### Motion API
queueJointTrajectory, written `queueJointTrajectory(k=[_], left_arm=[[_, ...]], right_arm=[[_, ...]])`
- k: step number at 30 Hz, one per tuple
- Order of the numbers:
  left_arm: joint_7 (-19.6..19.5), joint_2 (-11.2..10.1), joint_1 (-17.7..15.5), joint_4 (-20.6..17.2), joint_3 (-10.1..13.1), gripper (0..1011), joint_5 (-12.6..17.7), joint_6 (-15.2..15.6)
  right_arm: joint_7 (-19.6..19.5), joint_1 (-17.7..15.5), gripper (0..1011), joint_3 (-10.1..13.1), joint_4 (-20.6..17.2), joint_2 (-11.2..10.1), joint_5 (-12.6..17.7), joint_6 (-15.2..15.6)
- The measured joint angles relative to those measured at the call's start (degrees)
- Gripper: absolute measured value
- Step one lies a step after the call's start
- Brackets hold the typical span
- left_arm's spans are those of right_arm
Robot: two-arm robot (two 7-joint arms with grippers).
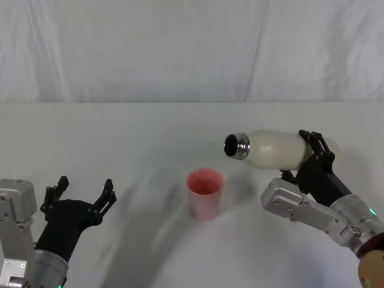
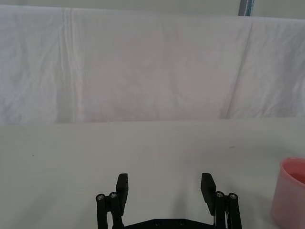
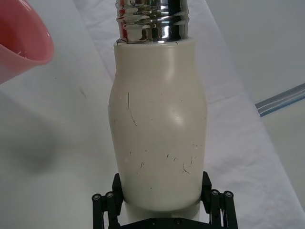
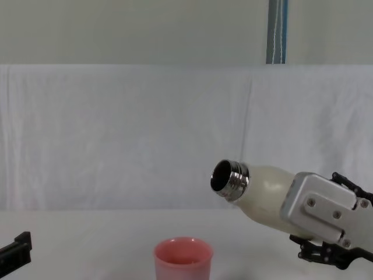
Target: Grasp the thermos with one hand and pour water into the cup lid.
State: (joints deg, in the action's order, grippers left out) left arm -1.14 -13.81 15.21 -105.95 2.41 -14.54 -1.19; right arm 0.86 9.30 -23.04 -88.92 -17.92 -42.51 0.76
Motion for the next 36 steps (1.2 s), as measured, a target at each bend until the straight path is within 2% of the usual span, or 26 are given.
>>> queueJointTrajectory(k=[20,36], left_arm=[[0.0,0.0,0.0,0.0,0.01,1001,0.0,0.0],[0.0,0.0,0.0,0.0,0.0,1001,0.0,0.0]], right_arm=[[-0.79,0.72,962,-1.48,0.5,-0.43,-2.8,0.21],[-1.66,1.88,962,-3.94,1.42,-1.67,-7.12,0.87]])
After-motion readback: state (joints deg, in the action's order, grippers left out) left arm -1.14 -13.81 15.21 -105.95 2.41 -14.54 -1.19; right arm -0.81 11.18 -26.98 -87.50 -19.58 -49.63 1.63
